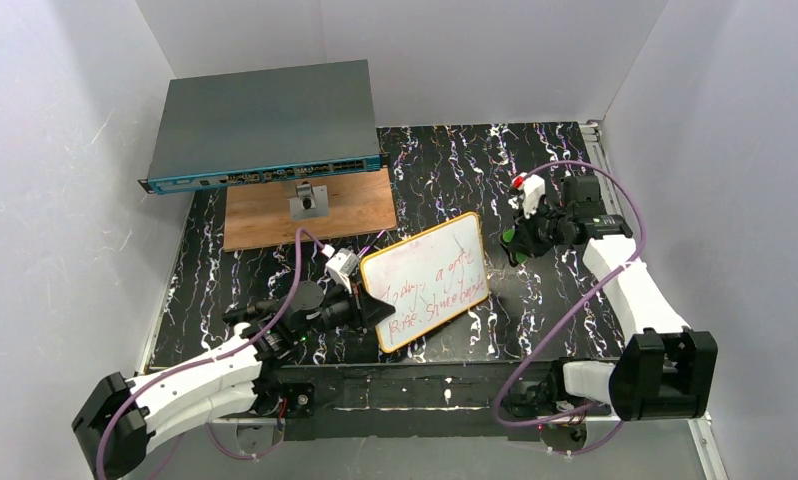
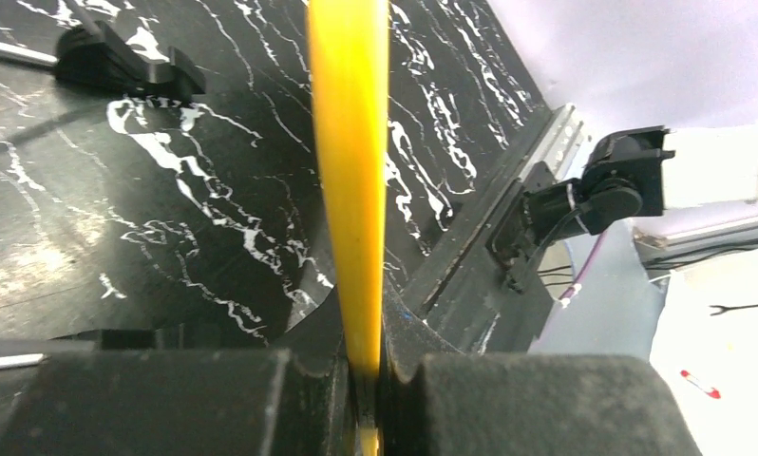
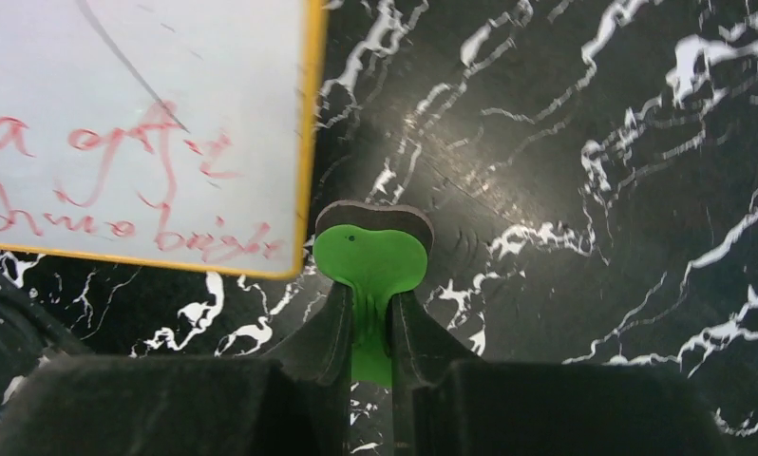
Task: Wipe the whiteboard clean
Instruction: Place the whiteboard eraser at the center of the board.
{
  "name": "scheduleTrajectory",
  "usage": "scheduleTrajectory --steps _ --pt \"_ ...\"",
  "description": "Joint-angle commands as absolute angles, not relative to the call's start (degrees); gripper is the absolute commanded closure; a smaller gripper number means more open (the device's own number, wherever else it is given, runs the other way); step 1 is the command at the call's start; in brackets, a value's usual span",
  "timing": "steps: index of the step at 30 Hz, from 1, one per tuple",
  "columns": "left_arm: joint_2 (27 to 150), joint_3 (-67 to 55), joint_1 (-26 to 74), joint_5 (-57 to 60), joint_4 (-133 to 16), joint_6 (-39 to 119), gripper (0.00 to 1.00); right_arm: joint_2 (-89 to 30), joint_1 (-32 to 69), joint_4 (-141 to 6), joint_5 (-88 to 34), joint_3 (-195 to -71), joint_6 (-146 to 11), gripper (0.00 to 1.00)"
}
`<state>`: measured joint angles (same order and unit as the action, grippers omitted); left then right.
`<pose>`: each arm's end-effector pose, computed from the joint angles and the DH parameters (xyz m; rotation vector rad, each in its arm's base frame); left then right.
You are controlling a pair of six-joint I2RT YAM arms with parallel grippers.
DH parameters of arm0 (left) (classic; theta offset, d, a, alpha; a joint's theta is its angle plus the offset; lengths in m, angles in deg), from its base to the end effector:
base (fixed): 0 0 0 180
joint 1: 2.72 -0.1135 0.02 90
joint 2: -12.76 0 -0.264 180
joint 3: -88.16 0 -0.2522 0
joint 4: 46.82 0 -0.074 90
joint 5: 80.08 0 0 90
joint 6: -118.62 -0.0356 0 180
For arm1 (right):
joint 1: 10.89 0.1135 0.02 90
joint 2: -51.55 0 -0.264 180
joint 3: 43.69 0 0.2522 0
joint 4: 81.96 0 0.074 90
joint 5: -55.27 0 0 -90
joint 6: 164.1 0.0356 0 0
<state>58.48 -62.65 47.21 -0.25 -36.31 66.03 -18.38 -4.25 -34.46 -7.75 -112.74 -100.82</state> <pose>0.1149 -0.1463 0.2193 0.3475 1.8146 -1.2632 0.2482 0.0452 0.2786 -0.8697 2.1645 0.3948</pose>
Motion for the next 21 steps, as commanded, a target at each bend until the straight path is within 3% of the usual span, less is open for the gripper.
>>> scheduleTrajectory --steps 1,12,21 --pt "52.21 -57.50 46.69 5.04 -41.80 61.51 1.00 -23.11 -7.36 -32.88 -11.56 -113.42 -98.19 0.99" --pt "49.64 -58.88 46.68 3.69 -40.61 60.96 1.00 -38.22 -8.89 -31.39 -19.74 -115.67 -95.12 0.99" --pt "49.00 -58.91 46.72 2.79 -40.12 60.50 1.00 -43.21 -8.87 -29.12 -20.42 -116.69 -95.24 0.61"
